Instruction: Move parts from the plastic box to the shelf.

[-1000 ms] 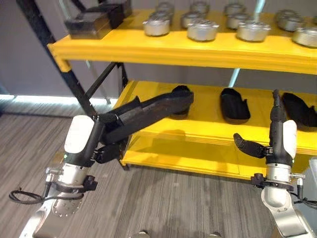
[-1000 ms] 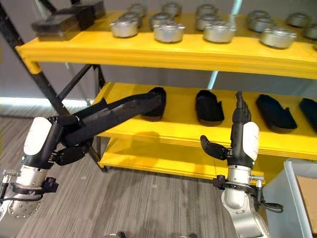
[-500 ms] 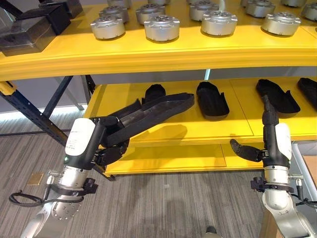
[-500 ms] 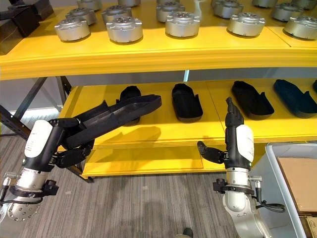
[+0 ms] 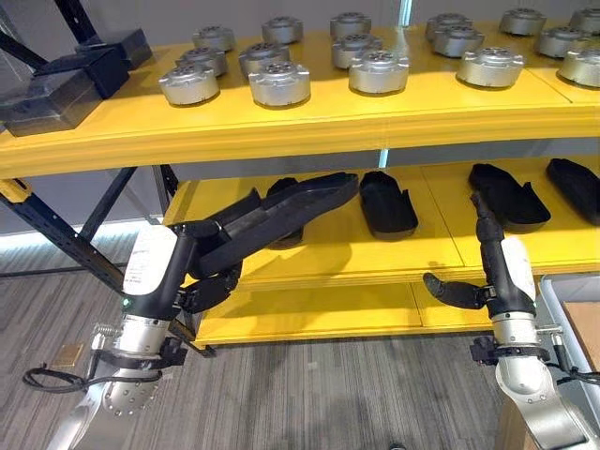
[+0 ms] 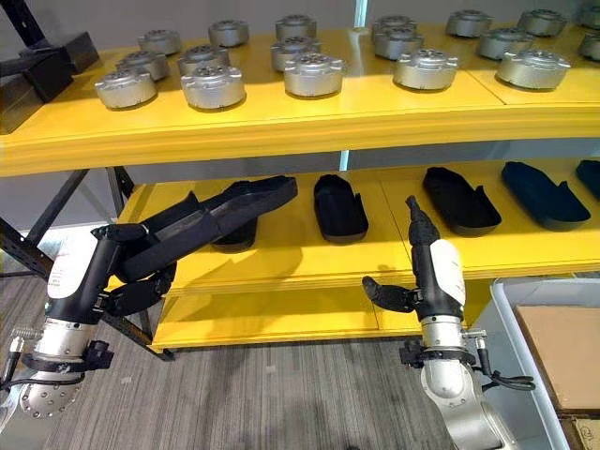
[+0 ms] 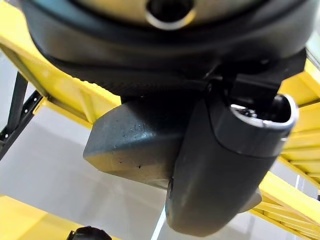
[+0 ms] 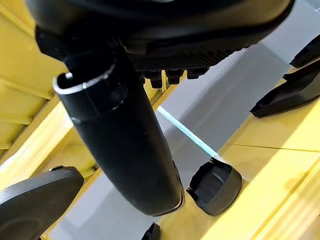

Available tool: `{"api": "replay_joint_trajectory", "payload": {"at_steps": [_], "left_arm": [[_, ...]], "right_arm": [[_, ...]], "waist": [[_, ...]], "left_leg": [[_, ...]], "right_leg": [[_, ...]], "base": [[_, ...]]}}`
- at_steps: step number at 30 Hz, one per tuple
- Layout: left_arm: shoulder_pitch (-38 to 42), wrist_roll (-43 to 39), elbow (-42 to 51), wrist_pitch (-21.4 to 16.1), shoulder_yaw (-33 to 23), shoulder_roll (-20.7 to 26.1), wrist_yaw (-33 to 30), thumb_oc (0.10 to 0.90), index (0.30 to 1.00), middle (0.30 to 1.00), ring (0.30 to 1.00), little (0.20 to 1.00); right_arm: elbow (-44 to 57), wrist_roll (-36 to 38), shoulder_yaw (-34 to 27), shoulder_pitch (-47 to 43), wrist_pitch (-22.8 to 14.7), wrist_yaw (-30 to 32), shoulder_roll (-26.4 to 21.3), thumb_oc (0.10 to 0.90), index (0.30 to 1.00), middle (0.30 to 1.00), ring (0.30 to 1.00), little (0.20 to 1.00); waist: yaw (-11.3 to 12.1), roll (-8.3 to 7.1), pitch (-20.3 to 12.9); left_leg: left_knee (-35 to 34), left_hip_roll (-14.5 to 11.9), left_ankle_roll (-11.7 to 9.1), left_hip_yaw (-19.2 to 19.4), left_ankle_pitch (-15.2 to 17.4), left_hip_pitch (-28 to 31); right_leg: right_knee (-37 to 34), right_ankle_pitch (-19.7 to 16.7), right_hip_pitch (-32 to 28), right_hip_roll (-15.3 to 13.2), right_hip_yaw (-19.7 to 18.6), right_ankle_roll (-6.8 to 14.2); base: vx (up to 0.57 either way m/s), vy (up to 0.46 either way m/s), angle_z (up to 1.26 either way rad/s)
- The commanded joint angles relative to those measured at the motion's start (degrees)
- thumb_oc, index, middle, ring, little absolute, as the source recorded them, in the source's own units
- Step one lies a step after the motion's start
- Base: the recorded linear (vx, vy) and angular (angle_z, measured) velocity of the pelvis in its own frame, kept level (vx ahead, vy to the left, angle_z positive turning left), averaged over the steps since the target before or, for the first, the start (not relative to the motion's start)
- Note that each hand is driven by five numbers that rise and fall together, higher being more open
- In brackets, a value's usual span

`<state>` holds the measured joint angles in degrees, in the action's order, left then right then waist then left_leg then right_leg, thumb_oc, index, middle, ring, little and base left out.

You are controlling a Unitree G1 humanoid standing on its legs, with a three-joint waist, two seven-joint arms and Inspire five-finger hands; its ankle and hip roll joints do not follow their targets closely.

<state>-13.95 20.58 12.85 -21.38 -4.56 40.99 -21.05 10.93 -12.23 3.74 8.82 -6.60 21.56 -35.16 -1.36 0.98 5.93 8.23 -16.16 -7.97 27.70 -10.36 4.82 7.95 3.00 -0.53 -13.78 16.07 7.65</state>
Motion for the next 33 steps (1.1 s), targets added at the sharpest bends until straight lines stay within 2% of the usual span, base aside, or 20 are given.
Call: {"api": "replay_joint_trajectory", "payload": {"at_steps": [1,3,5,6,7,8,10,11,14,23,28,33], "left_arm": [[5.94,-2.44,5.4,-2.58,-5.28,-2.39,-6.03,0.4,0.3,0.3,0.3,0.3],[5.19,-1.69,5.53,-2.92,-5.23,-3.01,-5.91,0.4,0.3,0.3,0.3,0.3],[3.1,-1.94,6.92,-3.76,-6.34,-3.4,-5.64,0.4,0.3,0.3,0.3,0.3],[2.92,-2.06,7.08,-3.73,-6.4,-3.41,-5.53,0.4,0.3,0.3,0.3,0.3],[2.42,-2.67,7.24,-3.61,-6.39,-3.14,-5.57,0.4,0.3,0.3,0.3,0.3],[2.68,-2.59,6.53,-3.02,-5.58,-2.94,-6.58,0.4,0.3,0.3,0.3,0.3],[2.67,-2.81,5.84,-2.96,-5.25,-2.89,-7.39,0.4,0.3,0.3,0.3,0.3],[2.18,-3.12,4.57,-3.79,-5.52,-3.11,-7.68,0.4,0.3,0.3,0.3,0.3],[2.05,-3.61,3.88,-4.73,-5.7,-3.12,-7.48,0.4,0.3,0.3,0.3,0.3],[3.67,-5.29,1.85,-5.77,-6.33,-1.61,-5.89,0.4,0.3,0.3,0.3,0.3],[3.79,-5.71,3.92,-8.05,-7.41,-1.99,-3.92,0.4,0.3,0.3,0.3,0.3],[4.93,-7.52,4.18,-7.72,-7.48,-1.36,-2.58,0.4,0.3,0.3,0.3,0.3]], "right_arm": [[5.68,1.95,-2.2,-2.95,-6.37,-0.51,-2.72,0.9,1.0,1.0,1.0,1.0],[5.06,2.7,-2.21,-2.44,-7.56,-0.85,-2.79,0.9,1.0,1.0,1.0,1.0],[6.09,3.09,-3.52,-0.48,-9.32,-1.18,-2.77,0.9,1.0,1.0,1.0,1.0],[6.25,3.12,-3.65,-0.23,-9.42,-1.2,-2.78,0.9,1.0,1.0,1.0,1.0],[6.83,3.23,-4.08,0.82,-9.92,-0.78,-2.86,0.9,1.0,1.0,1.0,1.0],[6.37,2.3,-3.07,0.52,-10.13,0.03,-2.97,0.9,1.0,1.0,1.0,1.0],[5.71,2.35,-2.06,-0.32,-10.12,0.4,-3.23,0.9,1.0,1.0,1.0,1.0],[5.38,2.76,-1.72,-0.67,-9.81,1.08,-3.27,0.9,1.0,1.0,1.0,1.0],[6.32,2.88,-2.63,0.5,-9.03,2.26,-3.59,0.9,1.0,1.0,1.0,1.0],[4.93,2.54,-5.0,1.81,-8.27,2.78,-1.56,0.9,1.0,1.0,1.0,1.0],[5.65,2.9,-5.15,1.72,-7.31,2.24,-0.9,0.9,1.0,1.0,1.0,1.0],[5.72,1.99,-4.13,0.39,-6.37,3.09,-0.31,0.9,1.0,1.0,1.0,1.0]], "waist": [[0.74,-1.56,-1.7],[1.03,-1.43,-1.55],[1.0,-0.87,-1.35],[0.99,-0.99,-1.39],[1.21,-0.61,-1.42],[1.58,-0.5,-1.33],[1.99,-0.45,-1.15],[1.87,-0.5,-1.35],[1.43,-0.6,-1.64],[-0.16,-0.62,-2.71],[0.24,-0.94,-3.16],[0.44,-0.92,-3.4]], "left_leg": [[20.24,3.33,0.77,-4.32,13.93,-2.89],[17.91,5.27,1.75,-6.17,15.24,-3.17],[7.49,5.32,1.78,-6.31,14.54,-2.19],[6.31,5.6,1.78,-6.2,14.05,-1.71],[-2.36,2.94,-0.1,-6.24,8.37,-2.54],[-6.63,0.61,-1.09,-6.83,4.6,-3.96],[-7.16,-0.27,-1.22,-7.7,4.24,-4.61],[-8.09,-0.61,-1.21,-5.74,5.64,-3.54],[-8.55,-0.19,-0.91,-5.02,6.17,-2.49],[-10.12,3.44,1.13,-7.64,9.17,0.98],[-10.42,4.28,1.75,-8.91,9.59,1.01],[-10.83,4.74,2.01,-9.26,9.99,1.3]], "right_leg": [[-10.03,-2.6,-2.6,5.72,4.34,-4.78],[-10.01,-3.16,-2.0,5.51,3.4,-4.23],[-9.71,-3.56,-1.73,5.12,3.36,-2.87],[-9.73,-3.57,-1.83,4.92,3.38,-2.76],[-10.86,-3.28,-3.85,4.55,3.56,-1.71],[-11.99,-3.08,-5.53,3.65,3.45,-1.1],[-11.79,-2.57,-6.2,3.06,3.43,-0.96],[-11.26,-2.15,-6.71,2.44,5.0,-0.69],[-10.59,-1.93,-6.62,2.14,5.01,-0.53],[-8.54,-1.08,-6.06,2.34,-0.32,0.32],[-8.22,-1.27,-5.67,2.22,-1.64,0.56],[-8.43,-1.21,-5.89,2.08,-1.76,0.82]], "base": [[0.05,-0.008,-0.02],[0.03,0.067,-0.23],[0.05,0.142,-0.13],[0.05,0.186,0.34],[0.06,0.202,0.42],[0.06,0.209,0.38],[0.04,0.118,-0.06],[0.03,0.094,-0.33],[0.03,0.082,-0.26],[0.01,0.085,-0.04],[0.0,0.02,-0.15],[-0.01,-0.005,0.01]]}}
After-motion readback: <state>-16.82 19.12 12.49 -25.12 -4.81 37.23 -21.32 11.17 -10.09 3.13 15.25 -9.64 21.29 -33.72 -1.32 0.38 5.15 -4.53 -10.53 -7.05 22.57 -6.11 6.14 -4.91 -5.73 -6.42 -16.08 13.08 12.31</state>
